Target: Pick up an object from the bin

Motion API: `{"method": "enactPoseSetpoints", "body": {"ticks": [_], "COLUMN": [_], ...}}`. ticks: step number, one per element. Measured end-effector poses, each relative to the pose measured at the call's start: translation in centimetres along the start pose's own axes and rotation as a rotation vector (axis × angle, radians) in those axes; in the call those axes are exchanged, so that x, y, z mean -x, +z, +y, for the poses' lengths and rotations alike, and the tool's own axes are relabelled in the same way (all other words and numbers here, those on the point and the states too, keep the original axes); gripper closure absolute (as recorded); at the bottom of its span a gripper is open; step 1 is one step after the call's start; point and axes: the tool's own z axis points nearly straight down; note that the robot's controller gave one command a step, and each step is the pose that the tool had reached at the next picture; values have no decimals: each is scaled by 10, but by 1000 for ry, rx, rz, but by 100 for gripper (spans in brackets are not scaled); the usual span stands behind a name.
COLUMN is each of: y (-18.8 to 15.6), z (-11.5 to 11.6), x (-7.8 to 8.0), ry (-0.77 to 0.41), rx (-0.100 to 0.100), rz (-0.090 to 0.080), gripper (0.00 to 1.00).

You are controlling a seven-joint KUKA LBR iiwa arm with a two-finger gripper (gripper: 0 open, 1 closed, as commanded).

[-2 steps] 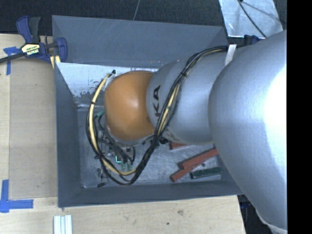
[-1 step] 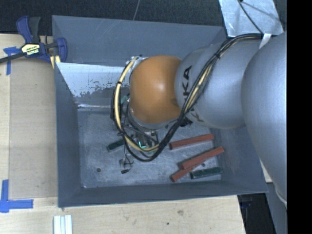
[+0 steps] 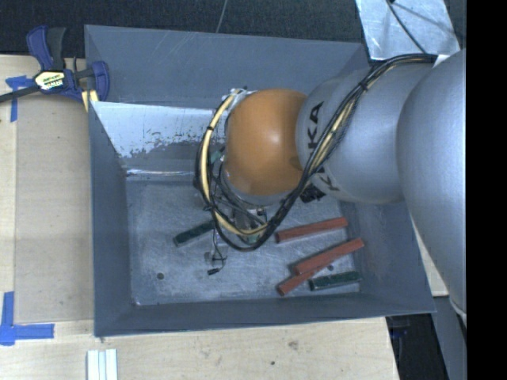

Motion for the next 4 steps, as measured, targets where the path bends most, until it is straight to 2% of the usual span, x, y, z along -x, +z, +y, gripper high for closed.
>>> {"method": "enactPoseSetpoints", "body": {"ticks": [1,2,3,4], "y": [20,64,64,12], "z": [1,18,18,7], "x": [-4,16,16,-1], "ry": [36,-268,-268,-241], "rx": [-1,2,2,0], "rz": [4,5,5,16], "gripper": [0,100,100,100]}}
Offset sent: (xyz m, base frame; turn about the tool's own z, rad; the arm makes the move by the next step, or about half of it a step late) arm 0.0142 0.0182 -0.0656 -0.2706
